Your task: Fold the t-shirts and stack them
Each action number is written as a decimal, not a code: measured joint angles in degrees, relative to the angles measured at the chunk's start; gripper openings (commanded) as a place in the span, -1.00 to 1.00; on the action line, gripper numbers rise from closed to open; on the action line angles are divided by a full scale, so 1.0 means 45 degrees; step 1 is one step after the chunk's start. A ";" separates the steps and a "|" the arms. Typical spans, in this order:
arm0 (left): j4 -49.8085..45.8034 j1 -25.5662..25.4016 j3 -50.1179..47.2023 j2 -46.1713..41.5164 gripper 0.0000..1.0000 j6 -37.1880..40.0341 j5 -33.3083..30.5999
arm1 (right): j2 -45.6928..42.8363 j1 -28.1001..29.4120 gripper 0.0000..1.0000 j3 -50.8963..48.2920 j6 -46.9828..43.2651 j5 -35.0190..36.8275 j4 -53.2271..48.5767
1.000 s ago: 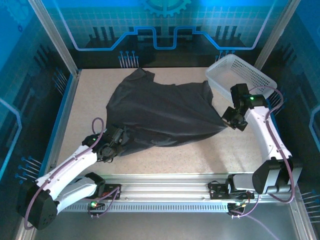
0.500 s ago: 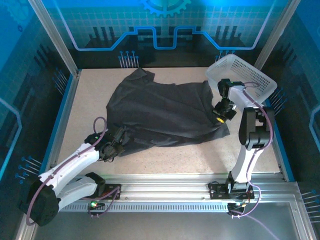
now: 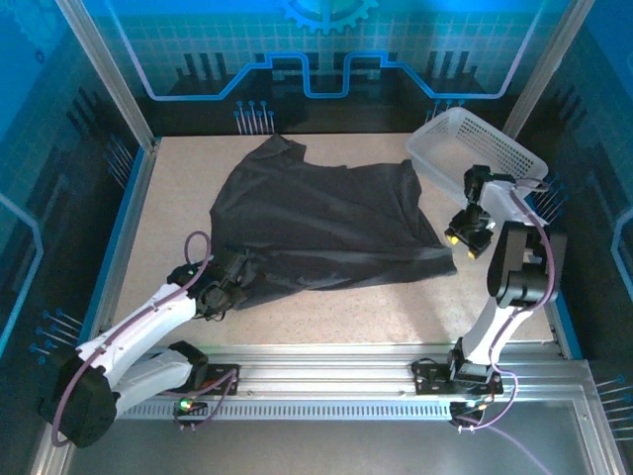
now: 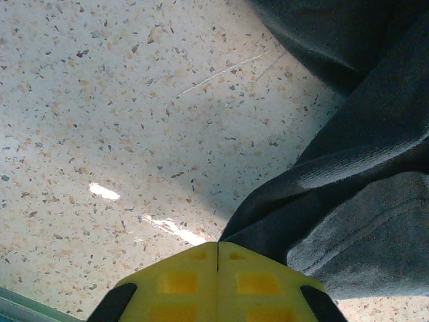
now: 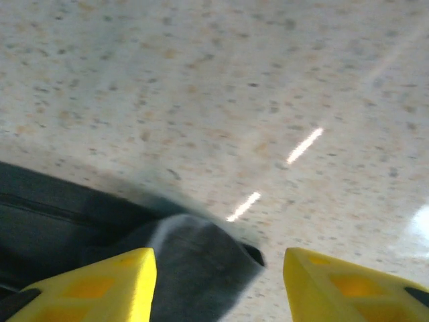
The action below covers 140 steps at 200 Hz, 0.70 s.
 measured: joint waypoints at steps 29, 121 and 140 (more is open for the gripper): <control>0.0010 0.0000 0.0000 0.0000 -1.00 0.0000 0.0005 | -0.1962 -0.0117 -0.07 -0.1841 0.0053 -0.0223 0.0355; 0.0228 0.0000 -0.0005 0.0000 -1.00 0.0000 0.0199 | -0.2025 -0.0544 -0.18 -0.4872 0.0646 -0.2652 0.3099; 0.0248 0.0000 -0.0005 -0.0005 -1.00 0.0000 0.0316 | -0.2006 -0.0544 -0.19 -0.4872 0.0695 -0.2832 0.3264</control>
